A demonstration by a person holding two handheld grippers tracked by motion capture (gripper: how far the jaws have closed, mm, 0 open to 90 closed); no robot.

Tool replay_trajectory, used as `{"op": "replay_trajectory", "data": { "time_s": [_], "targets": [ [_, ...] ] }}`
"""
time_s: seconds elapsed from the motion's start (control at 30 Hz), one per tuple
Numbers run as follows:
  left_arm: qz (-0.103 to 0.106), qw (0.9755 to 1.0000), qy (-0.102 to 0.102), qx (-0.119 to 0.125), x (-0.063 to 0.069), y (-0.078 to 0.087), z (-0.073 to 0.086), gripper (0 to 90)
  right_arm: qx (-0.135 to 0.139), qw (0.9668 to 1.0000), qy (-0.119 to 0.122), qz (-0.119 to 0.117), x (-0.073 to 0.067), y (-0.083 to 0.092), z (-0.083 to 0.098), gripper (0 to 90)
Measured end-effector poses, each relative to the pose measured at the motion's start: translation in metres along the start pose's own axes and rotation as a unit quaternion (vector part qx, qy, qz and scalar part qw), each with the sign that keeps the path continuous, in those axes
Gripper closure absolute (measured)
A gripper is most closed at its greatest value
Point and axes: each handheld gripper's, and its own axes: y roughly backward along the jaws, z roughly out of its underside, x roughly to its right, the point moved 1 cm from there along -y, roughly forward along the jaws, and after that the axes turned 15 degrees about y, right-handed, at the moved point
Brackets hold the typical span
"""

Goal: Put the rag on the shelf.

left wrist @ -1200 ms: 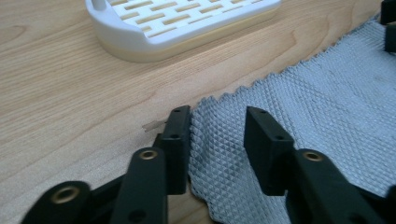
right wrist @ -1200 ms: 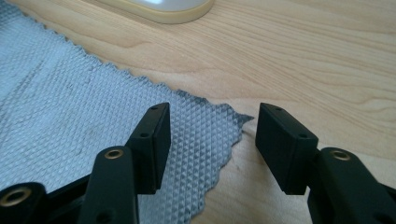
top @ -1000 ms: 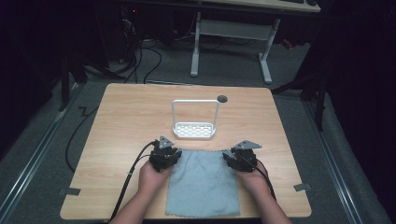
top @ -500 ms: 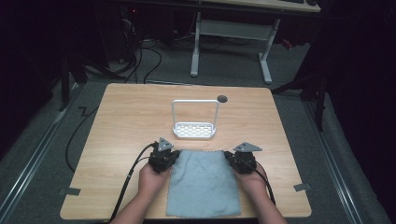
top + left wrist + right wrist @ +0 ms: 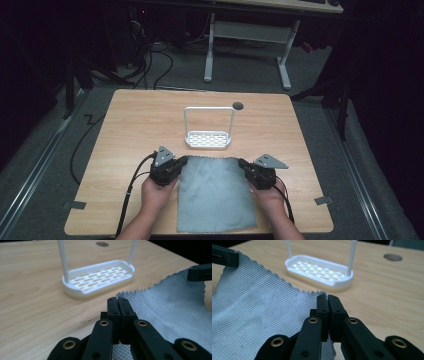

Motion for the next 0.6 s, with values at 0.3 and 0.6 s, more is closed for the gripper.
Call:
{"op": "replay_trajectory", "data": {
  "time_s": [0.3,0.6],
  "targets": [
    [0.014,0.9985,0.005,0.052,0.001,0.023,-0.018,89.8,0.052,0.9985,0.01,0.013,-0.006,0.009,-0.023,88.6],
    [0.022,0.9958,0.002,0.089,0.003,0.037,-0.036,89.8,0.091,0.9951,0.026,0.027,-0.003,0.015,-0.049,88.7]
  ]
}}
